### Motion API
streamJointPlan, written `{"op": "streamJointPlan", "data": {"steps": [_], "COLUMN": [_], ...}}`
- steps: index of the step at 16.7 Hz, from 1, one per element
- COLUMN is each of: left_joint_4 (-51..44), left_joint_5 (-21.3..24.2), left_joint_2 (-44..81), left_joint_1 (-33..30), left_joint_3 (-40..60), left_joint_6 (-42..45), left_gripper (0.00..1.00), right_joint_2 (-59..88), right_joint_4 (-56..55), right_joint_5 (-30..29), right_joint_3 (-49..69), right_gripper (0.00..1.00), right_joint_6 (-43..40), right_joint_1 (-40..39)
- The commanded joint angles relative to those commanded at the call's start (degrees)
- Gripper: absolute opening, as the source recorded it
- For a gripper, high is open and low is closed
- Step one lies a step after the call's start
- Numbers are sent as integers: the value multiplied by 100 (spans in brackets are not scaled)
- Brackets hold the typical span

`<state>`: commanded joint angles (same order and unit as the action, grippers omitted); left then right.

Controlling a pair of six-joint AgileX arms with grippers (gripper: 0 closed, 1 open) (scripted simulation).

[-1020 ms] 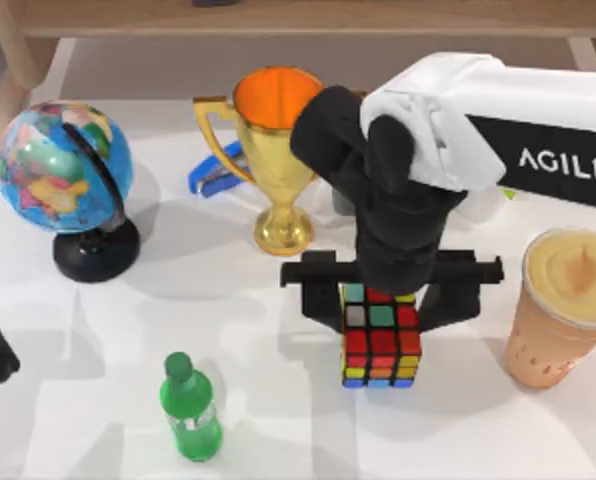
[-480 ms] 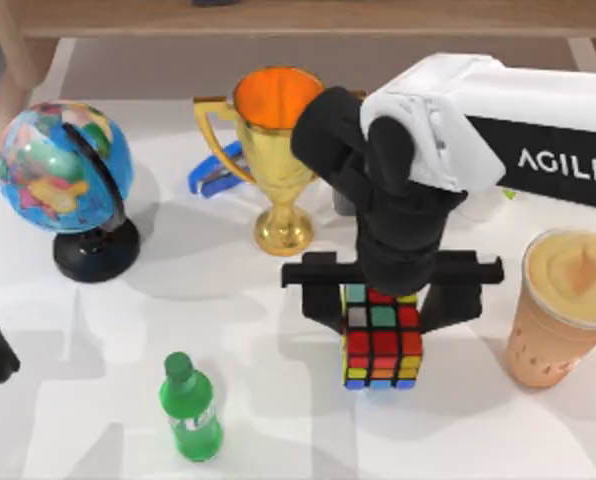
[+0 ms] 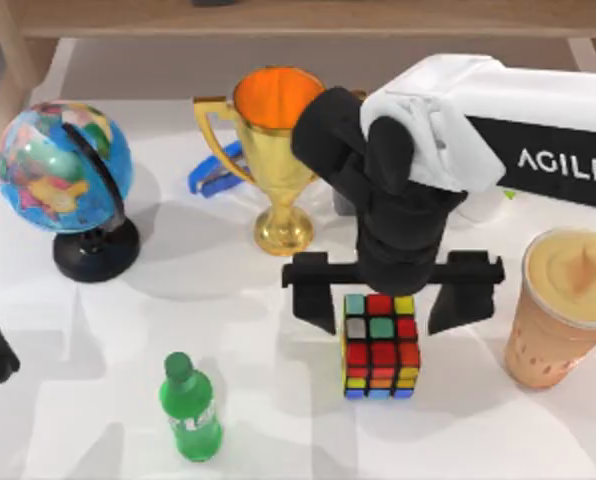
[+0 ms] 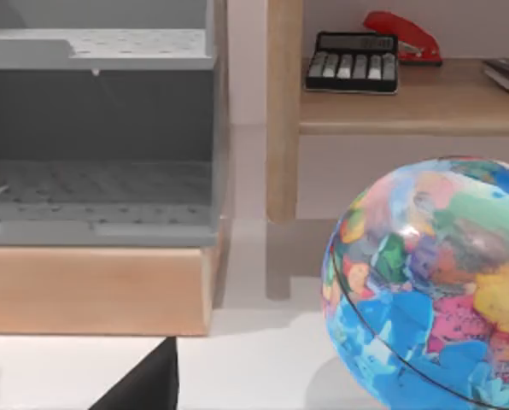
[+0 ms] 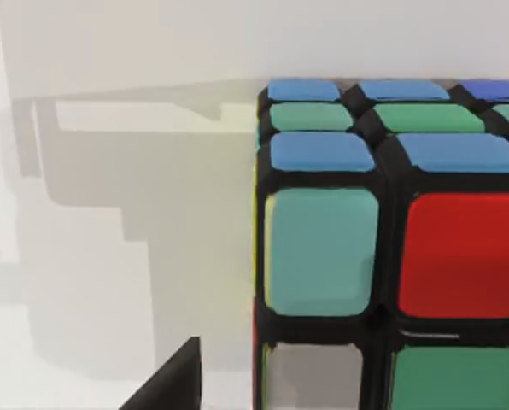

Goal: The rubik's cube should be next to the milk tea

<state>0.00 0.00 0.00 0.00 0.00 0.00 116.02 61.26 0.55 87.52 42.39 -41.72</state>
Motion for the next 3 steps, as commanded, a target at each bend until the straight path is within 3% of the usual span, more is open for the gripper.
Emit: {"op": "streamJointPlan", "data": {"steps": [3], "left_joint_4": [0], "left_joint_5": [0], "left_joint_2": [0], "left_joint_1": [0], "left_joint_3": [0], "left_joint_6": [0], "left_gripper": [100], "right_joint_2": [0], "right_joint_4": [0], "right_joint_5": [0], "right_joint_3": [0], "right_gripper": [100], "right_joint_6": [0], "right_joint_1": [0]}}
